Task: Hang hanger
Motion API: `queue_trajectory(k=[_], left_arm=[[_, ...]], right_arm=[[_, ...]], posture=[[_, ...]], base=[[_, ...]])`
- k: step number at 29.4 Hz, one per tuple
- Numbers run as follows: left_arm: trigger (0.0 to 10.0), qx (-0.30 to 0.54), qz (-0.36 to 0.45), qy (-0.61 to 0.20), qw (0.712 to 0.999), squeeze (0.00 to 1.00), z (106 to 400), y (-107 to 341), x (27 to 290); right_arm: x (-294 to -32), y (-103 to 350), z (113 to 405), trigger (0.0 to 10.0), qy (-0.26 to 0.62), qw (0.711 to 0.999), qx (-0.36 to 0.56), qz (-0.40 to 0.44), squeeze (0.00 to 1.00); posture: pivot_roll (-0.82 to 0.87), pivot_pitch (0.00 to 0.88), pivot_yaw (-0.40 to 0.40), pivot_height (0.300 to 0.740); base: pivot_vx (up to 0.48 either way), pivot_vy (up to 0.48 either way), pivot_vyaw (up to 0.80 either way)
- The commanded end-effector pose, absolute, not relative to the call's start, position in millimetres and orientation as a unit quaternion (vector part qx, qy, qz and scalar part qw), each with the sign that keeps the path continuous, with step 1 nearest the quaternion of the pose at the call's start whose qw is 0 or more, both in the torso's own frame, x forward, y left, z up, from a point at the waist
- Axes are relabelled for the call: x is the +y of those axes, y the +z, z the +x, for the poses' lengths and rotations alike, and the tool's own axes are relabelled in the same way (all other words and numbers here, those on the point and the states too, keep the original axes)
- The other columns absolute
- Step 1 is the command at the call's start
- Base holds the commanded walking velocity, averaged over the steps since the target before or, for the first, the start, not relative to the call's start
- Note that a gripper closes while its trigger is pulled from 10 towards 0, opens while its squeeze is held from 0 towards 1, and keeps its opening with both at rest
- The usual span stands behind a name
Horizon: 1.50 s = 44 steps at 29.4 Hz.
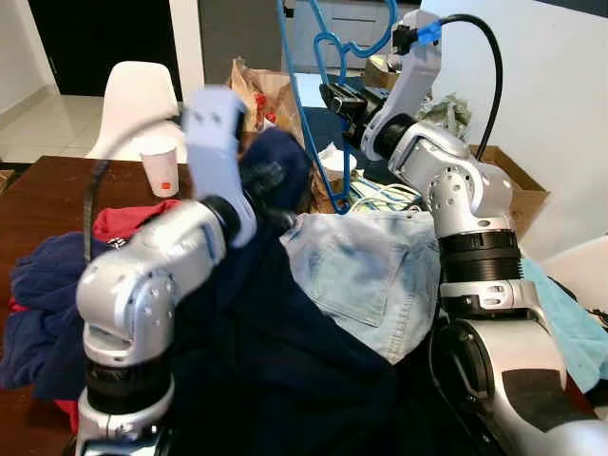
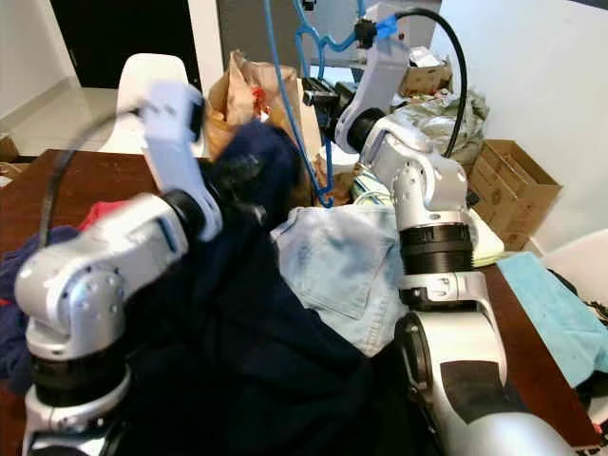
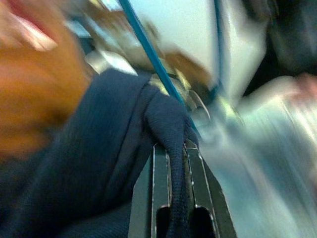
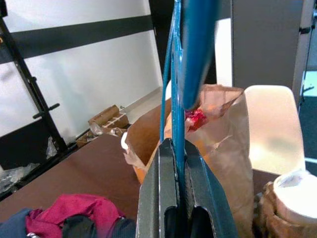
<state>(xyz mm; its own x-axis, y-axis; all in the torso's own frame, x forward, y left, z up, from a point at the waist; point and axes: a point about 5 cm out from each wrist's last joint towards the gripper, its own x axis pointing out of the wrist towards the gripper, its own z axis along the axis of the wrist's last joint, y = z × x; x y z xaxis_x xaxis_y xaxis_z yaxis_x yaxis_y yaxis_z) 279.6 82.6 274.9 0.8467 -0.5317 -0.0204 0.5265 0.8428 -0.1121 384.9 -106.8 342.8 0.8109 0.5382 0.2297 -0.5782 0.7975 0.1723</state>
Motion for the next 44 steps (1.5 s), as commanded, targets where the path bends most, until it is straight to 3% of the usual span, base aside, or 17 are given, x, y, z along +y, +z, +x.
queue_trajectory(k=[1, 2, 4, 7, 10, 12, 13, 18, 21, 22, 24, 30, 33, 35, 36, 38, 44], left_arm=[[0.0, 0.044, -0.046, -0.306, 0.950, 0.00, 273.4, 270.6, 72.2], [0.0, 0.099, -0.034, -0.338, 0.935, 0.00, 259.0, 249.8, 63.3], [0.0, 0.099, -0.034, -0.338, 0.935, 0.00, 259.0, 249.8, 63.3], [0.0, 0.113, -0.016, -0.268, 0.957, 0.00, 253.2, 238.7, 82.6], [0.0, 0.113, -0.016, -0.268, 0.957, 0.00, 253.2, 238.7, 82.6], [0.0, -0.009, -0.018, -0.145, 0.989, 0.00, 267.3, 279.0, 120.9], [0.0, -0.109, -0.032, -0.083, 0.990, 0.00, 267.2, 307.8, 142.2], [0.0, -0.184, -0.045, -0.041, 0.981, 0.00, 261.3, 328.6, 158.2], [0.0, -0.269, -0.036, 0.096, 0.958, 0.00, 235.7, 347.0, 200.9], [0.0, -0.269, -0.036, 0.096, 0.958, 0.00, 235.7, 347.0, 200.9], [0.0, -0.261, -0.022, 0.194, 0.945, 0.00, 212.7, 336.1, 220.3], [0.0, -0.171, 0.002, 0.279, 0.945, 0.00, 192.9, 292.1, 221.7], [0.0, -0.115, -0.003, 0.264, 0.958, 0.00, 191.8, 266.9, 212.5], [0.0, -0.060, -0.026, 0.152, 0.986, 0.00, 205.5, 243.9, 181.7], [0.0, -0.060, -0.026, 0.152, 0.986, 0.00, 205.5, 243.9, 181.7], [0.0, -0.048, -0.035, 0.029, 0.998, 0.00, 219.4, 237.6, 146.4], [0.0, -0.056, -0.036, -0.109, 0.992, 0.00, 230.8, 242.4, 102.9]], right_arm=[[-109.0, 351.9, 384.7, 10.0, 0.295, 0.943, -0.101, 0.118, 0.00], [-111.8, 353.2, 384.8, 10.0, 0.295, 0.943, -0.102, 0.116, 0.00], [-111.8, 353.2, 384.8, 10.0, 0.295, 0.943, -0.102, 0.116, 0.00], [-117.4, 353.2, 384.6, 10.0, 0.297, 0.942, -0.104, 0.118, 0.00], [-117.4, 353.2, 384.6, 10.0, 0.297, 0.942, -0.104, 0.118, 0.00], [-118.1, 352.7, 385.8, 10.0, 0.300, 0.940, -0.106, 0.124, 0.00], [-117.8, 352.7, 386.5, 10.0, 0.303, 0.938, -0.107, 0.127, 0.00], [-117.3, 352.4, 386.9, 10.0, 0.305, 0.937, -0.108, 0.128, 0.00], [-116.9, 351.7, 389.2, 10.0, 0.309, 0.936, -0.106, 0.128, 0.00], [-116.9, 351.7, 389.2, 10.0, 0.309, 0.936, -0.106, 0.128, 0.00], [-117.9, 351.4, 392.3, 10.0, 0.310, 0.937, -0.105, 0.125, 0.00], [-120.3, 351.9, 397.1, 10.0, 0.307, 0.939, -0.102, 0.118, 0.00], [-120.9, 351.9, 398.1, 10.0, 0.307, 0.939, -0.101, 0.114, 0.00], [-121.5, 349.9, 399.6, 10.0, 0.303, 0.942, -0.097, 0.109, 0.00], [-121.5, 349.9, 399.6, 10.0, 0.303, 0.942, -0.097, 0.109, 0.00], [-120.6, 348.7, 400.5, 10.0, 0.301, 0.942, -0.096, 0.108, 0.00], [-120.7, 349.1, 400.0, 10.0, 0.303, 0.942, -0.098, 0.107, 0.00]], posture=[[-0.04, 0.000, -0.062, 0.740], [-0.04, 0.000, -0.060, 0.740], [-0.04, 0.000, -0.060, 0.740], [-0.03, 0.000, -0.061, 0.740], [-0.03, 0.000, -0.061, 0.740], [-0.01, 0.000, -0.074, 0.740], [0.00, 0.000, -0.083, 0.740], [0.00, 0.000, -0.085, 0.740], [0.04, 0.000, -0.106, 0.740], [0.04, 0.000, -0.106, 0.740], [0.07, 0.000, -0.116, 0.740], [0.09, 0.000, -0.120, 0.740], [0.11, 0.000, -0.125, 0.740], [0.11, 0.000, -0.124, 0.740], [0.11, 0.000, -0.124, 0.740], [0.10, 0.000, -0.118, 0.740], [0.08, 0.000, -0.103, 0.740]], base=[[0.000, 0.000, 0.00], [0.000, 0.000, 0.00], [0.000, 0.000, 0.00], [0.000, 0.000, 0.00], [0.000, 0.000, 0.00], [0.000, 0.000, 0.00], [0.000, 0.000, 0.00], [0.000, 0.000, 0.00], [0.000, 0.000, 0.00], [0.000, 0.000, 0.00], [0.000, 0.000, 0.00], [0.000, 0.000, 0.00], [0.000, 0.000, 0.00], [0.000, 0.000, 0.00], [0.000, 0.000, 0.00], [0.000, 0.000, 0.00], [0.000, 0.000, 0.00]])
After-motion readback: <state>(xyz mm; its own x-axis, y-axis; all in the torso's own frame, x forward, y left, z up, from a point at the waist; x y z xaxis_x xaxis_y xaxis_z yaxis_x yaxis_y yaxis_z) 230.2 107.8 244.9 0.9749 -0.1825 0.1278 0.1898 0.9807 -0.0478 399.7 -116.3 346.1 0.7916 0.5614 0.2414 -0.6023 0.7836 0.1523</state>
